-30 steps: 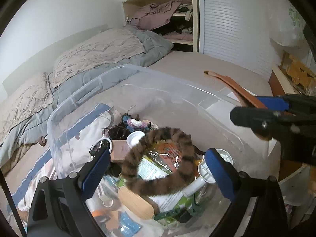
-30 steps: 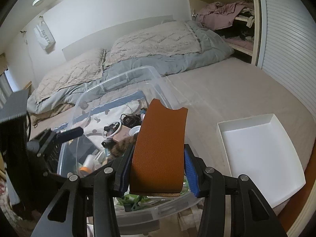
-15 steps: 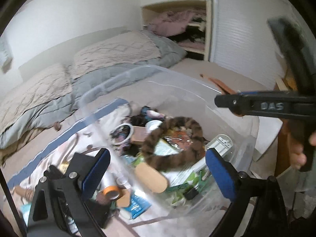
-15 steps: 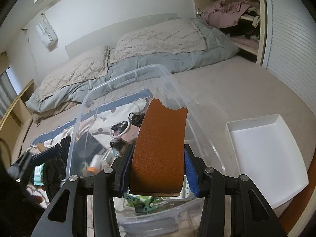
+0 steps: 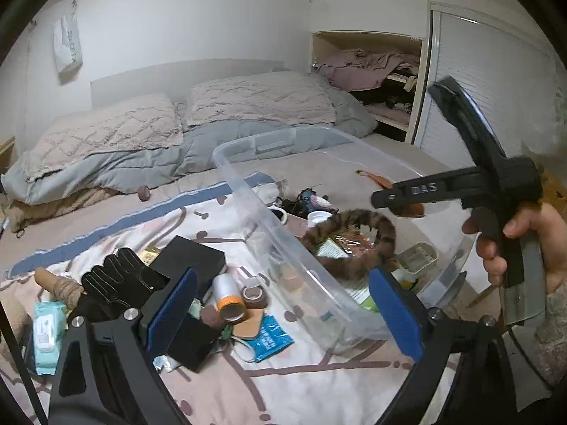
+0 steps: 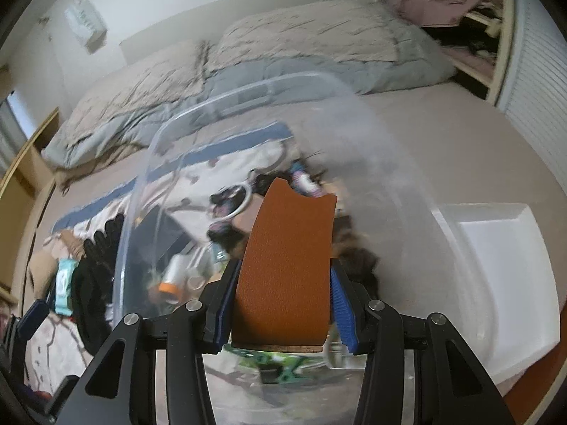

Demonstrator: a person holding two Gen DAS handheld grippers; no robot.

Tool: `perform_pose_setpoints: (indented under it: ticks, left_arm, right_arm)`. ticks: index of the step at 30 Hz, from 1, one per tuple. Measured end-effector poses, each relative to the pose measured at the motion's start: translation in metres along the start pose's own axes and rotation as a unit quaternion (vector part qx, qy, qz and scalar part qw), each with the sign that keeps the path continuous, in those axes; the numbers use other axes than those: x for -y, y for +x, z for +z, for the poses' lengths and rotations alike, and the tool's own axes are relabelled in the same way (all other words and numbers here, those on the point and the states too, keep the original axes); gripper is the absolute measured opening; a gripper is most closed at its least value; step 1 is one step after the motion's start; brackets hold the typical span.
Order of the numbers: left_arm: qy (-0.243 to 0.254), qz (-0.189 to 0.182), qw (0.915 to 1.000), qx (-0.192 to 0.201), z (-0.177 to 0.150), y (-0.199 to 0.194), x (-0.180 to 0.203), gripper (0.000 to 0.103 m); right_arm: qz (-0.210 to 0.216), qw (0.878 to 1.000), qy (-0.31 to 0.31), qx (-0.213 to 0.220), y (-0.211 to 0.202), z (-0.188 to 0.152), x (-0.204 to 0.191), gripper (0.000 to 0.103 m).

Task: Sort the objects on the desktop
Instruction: 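Open the right tool to drop the leather strip into the bin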

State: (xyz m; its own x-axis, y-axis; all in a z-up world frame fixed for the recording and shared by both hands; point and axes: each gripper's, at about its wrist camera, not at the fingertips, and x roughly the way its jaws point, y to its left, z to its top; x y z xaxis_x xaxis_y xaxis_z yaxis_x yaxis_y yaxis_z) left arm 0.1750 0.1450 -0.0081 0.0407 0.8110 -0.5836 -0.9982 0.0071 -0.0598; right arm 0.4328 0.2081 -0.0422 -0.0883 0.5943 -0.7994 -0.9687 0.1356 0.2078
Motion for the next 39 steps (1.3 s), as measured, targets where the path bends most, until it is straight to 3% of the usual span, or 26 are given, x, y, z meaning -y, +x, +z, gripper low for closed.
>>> perform_pose_setpoints:
  ticks: [7,10,16,25,27,29,30,39]
  left_arm:
    - [-0.01,0.011,0.9999,0.003,-0.005,0.002,-0.018,0.098]
    - [-0.017,0.013,0.9998,0.002,-0.006,0.004,-0.025,0.098]
    - [-0.025,0.005,0.9997,0.001,-0.005,0.004,-0.029,0.098]
    - [-0.02,0.004,0.9998,0.008,-0.004,-0.004,-0.026,0.098]
    - [-0.022,0.005,0.9997,0.007,-0.004,-0.004,-0.028,0.098]
    - [-0.023,0.005,0.9997,0.008,-0.003,-0.005,-0.029,0.098]
    - [-0.023,0.004,0.9997,0.009,-0.003,-0.006,-0.029,0.098]
    - [-0.019,0.002,0.9997,0.015,-0.003,-0.009,-0.028,0.098]
  right_arm:
    - [0.021,0.999,-0.026,-0.009,0.018,0.014,-0.027,0.048]
    - [0.048,0.998,-0.023,-0.03,0.022,0.003,-0.027,0.048]
    - [0.054,0.997,-0.02,-0.057,0.02,-0.018,-0.022,0.048]
    - [0.091,0.993,-0.009,-0.078,0.023,-0.025,-0.03,0.048]
    - [0.099,0.991,0.0,-0.087,0.025,-0.028,-0.03,0.053]
    - [0.089,0.992,-0.002,-0.085,0.023,-0.029,-0.03,0.091]
    - [0.08,0.994,-0.006,-0.079,0.021,-0.03,-0.03,0.096]
    - [0.068,0.996,0.007,-0.055,0.005,-0.029,-0.021,0.097]
